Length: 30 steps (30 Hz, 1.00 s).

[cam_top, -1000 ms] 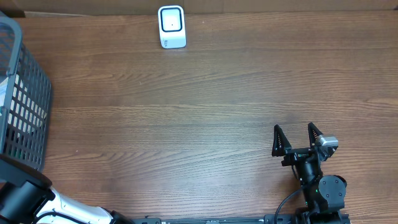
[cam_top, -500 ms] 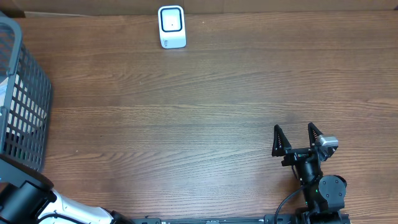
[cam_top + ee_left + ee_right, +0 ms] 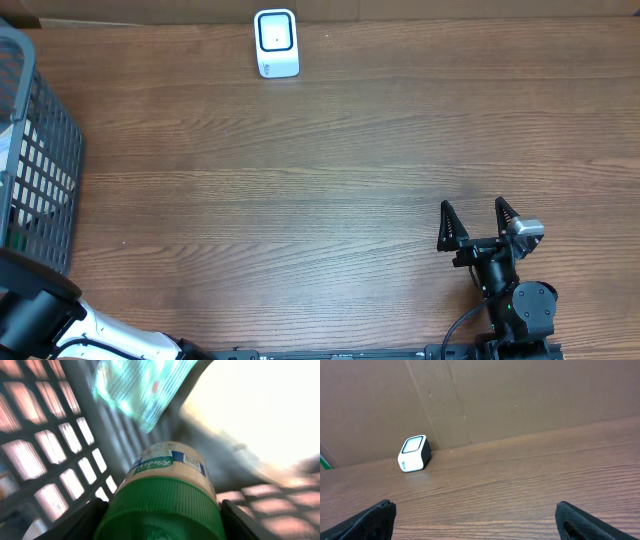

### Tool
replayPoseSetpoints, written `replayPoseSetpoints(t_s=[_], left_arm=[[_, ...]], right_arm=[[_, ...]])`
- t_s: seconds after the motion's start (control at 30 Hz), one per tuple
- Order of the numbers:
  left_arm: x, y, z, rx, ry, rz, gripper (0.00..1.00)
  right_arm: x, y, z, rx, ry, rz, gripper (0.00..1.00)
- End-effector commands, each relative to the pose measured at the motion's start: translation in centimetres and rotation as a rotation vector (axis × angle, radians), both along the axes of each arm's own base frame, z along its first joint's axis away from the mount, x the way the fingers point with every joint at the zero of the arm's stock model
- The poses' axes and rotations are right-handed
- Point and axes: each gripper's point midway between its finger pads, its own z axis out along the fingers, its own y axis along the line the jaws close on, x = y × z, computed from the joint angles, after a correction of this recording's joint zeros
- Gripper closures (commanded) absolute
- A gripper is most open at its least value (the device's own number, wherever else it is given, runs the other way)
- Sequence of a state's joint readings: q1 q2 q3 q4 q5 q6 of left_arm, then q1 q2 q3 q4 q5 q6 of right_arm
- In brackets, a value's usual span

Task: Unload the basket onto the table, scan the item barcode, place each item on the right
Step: 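Grasp the green-lidded jar with the left gripper and lift it out, then carry the jar to the scanner and hold its barcode to it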

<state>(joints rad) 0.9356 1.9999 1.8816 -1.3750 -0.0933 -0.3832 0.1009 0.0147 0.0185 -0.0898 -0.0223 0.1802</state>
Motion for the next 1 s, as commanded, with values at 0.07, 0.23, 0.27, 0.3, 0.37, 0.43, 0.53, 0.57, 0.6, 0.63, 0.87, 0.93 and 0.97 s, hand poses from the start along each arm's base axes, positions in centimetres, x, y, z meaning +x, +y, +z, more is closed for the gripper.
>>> replayPoseSetpoints(t_s=[0.07, 0.23, 0.27, 0.3, 0.37, 0.43, 0.53, 0.57, 0.6, 0.63, 0.87, 0.93, 0.97], left_arm=[[3.6, 1.4, 11.1, 0.171, -0.250, -0.032, 0.62], [5.9, -0.8, 19.9, 0.250, -0.500, -0.104, 0.63], [6.4, -1.8, 21.6, 0.261, -0.552, -0.132, 0.63], [6.8, -2.9, 23.0, 0.268, -0.593, -0.159, 0.64], [7.5, -5.4, 25.2, 0.274, -0.652, -0.238, 0.63], [8.8, -8.8, 27.1, 0.287, -0.707, -0.390, 0.63], [11.0, -13.8, 28.6, 0.271, -0.759, -0.565, 0.62], [11.6, -15.5, 28.8, 0.260, -0.771, -0.608, 0.62], [12.4, -17.2, 28.9, 0.244, -0.782, -0.656, 0.62], [13.0, -18.7, 29.0, 0.229, -0.789, -0.696, 0.62], [16.5, -31.1, 24.5, 0.069, -0.662, -1.008, 0.63], [16.7, -33.9, 21.7, 0.046, -0.554, -1.068, 0.64], [16.7, -34.8, 20.5, 0.040, -0.504, -1.085, 0.64]], right_arm=[[0.0, 0.2, -0.2, 0.002, -0.004, 0.008, 0.00], [0.0, 0.2, -0.2, 0.002, -0.004, 0.008, 0.00], [0.0, 0.2, -0.2, 0.002, -0.004, 0.008, 0.00], [0.0, 0.2, -0.2, 0.002, -0.004, 0.008, 0.00], [0.0, 0.2, -0.2, 0.002, -0.004, 0.008, 0.00], [0.0, 0.2, -0.2, 0.002, -0.004, 0.008, 0.00], [0.0, 0.2, -0.2, 0.002, -0.004, 0.008, 0.00], [0.0, 0.2, -0.2, 0.002, -0.004, 0.008, 0.00], [0.0, 0.2, -0.2, 0.002, -0.004, 0.008, 0.00], [0.0, 0.2, -0.2, 0.002, -0.004, 0.008, 0.00], [0.0, 0.2, -0.2, 0.002, -0.004, 0.008, 0.00], [0.0, 0.2, -0.2, 0.002, -0.004, 0.008, 0.00], [0.0, 0.2, -0.2, 0.002, -0.004, 0.008, 0.00]])
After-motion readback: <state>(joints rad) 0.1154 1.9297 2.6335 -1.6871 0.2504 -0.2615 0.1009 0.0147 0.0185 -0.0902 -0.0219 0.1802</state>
